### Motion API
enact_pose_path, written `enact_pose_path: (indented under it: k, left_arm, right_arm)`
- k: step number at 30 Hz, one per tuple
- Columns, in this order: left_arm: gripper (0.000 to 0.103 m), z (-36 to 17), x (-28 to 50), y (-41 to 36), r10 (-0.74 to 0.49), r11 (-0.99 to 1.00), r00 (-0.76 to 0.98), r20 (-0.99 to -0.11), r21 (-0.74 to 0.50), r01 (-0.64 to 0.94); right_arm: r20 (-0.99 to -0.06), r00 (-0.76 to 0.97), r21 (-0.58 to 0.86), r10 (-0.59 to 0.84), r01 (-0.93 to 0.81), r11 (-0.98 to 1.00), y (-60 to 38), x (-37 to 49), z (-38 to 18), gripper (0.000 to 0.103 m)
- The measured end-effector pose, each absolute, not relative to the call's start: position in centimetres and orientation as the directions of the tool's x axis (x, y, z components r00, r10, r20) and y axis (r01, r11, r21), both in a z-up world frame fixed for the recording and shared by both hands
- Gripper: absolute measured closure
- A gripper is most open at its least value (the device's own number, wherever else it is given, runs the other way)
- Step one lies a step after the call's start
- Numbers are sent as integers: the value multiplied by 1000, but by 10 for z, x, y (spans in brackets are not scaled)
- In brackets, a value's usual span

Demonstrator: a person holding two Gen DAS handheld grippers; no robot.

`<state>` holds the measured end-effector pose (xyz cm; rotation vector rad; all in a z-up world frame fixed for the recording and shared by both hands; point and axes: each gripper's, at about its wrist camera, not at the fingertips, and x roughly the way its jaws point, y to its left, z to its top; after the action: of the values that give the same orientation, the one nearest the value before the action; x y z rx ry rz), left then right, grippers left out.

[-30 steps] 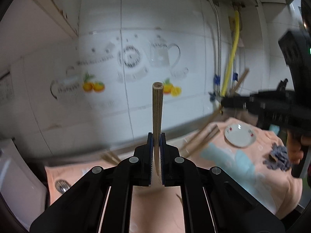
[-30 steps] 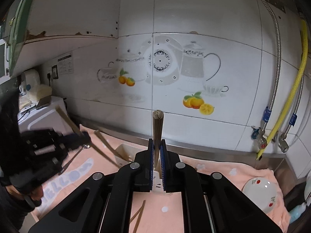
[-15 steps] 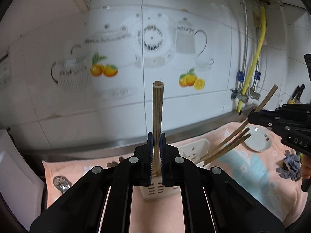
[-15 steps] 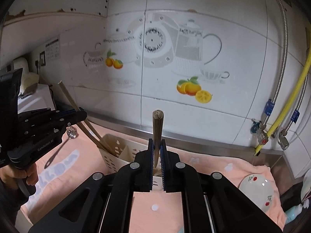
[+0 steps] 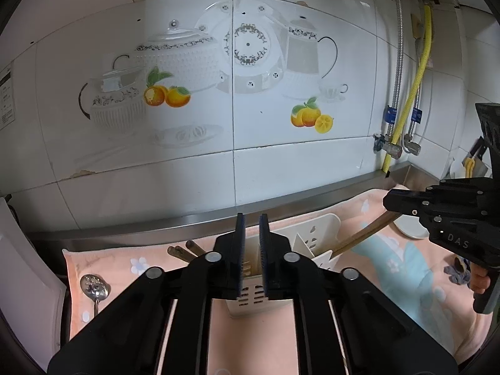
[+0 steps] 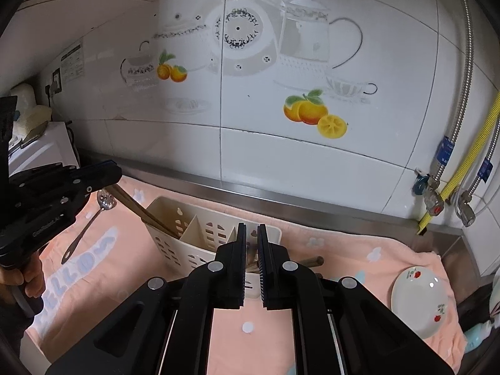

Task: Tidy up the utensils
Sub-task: 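Open the left gripper into the holder while the right gripper releases its chopstick there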

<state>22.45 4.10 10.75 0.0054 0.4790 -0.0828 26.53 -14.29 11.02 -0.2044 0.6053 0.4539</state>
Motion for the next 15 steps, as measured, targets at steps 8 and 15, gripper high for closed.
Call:
enact_pose_path:
  k: [8, 15]
  left_arm:
    - [59, 115, 207, 39, -74, 997, 901, -427, -13, 75]
    - [39, 114, 176, 35, -69, 998, 916, -396, -14, 69]
  right_arm:
    - [-539, 766, -66, 350, -452, 889, -154, 247, 119, 80]
    - [-499, 789, -87, 359, -457, 885, -164, 208, 109, 66]
